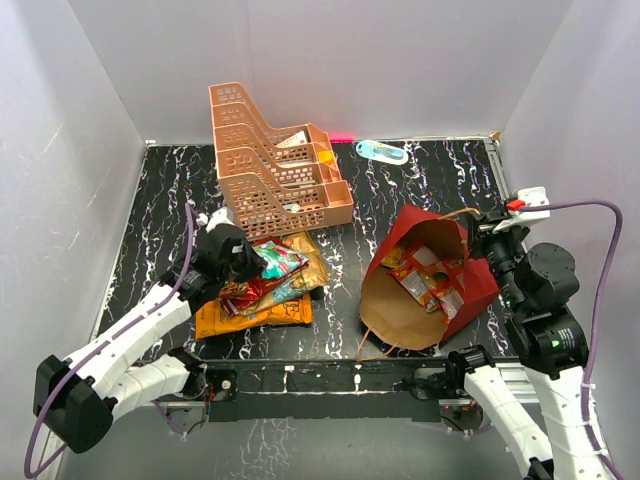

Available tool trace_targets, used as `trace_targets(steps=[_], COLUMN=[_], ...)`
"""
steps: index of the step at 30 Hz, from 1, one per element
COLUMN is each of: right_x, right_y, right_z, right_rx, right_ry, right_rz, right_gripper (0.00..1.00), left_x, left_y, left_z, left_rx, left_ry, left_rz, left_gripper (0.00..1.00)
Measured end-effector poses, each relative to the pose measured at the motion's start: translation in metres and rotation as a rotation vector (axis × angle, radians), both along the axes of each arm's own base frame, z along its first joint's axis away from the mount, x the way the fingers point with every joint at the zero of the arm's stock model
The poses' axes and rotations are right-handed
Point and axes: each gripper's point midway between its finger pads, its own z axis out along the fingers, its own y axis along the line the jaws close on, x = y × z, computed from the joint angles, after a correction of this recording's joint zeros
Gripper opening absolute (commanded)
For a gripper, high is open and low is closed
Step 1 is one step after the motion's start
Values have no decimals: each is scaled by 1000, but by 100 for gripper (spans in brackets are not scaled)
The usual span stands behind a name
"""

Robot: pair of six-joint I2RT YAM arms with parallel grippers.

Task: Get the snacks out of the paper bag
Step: Place the snack at the center of the board.

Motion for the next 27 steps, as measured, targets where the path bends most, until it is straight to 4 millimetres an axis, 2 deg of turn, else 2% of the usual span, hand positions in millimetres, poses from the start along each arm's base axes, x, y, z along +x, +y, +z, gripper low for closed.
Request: trace_targets(steps=[10, 22, 23, 27], right_x=[-2, -4, -4, -4], right_y=[0, -1, -1, 0], right_z=[1, 2, 2, 2], right_rx=[4, 7, 7, 10], right_ry=[-6, -12, -12, -12], right_rz=[0, 0, 0, 0], right_gripper=[8, 8, 8, 8], left_x=[-27, -46, -48, -54], left_y=[-4, 0, 1, 3], left_z=[-44, -67, -69, -70], left_rx=[-101, -180, -186, -196], left_ry=[144, 209, 210, 216], left_rz=[42, 105, 109, 107], left_gripper=[0, 0, 3, 30])
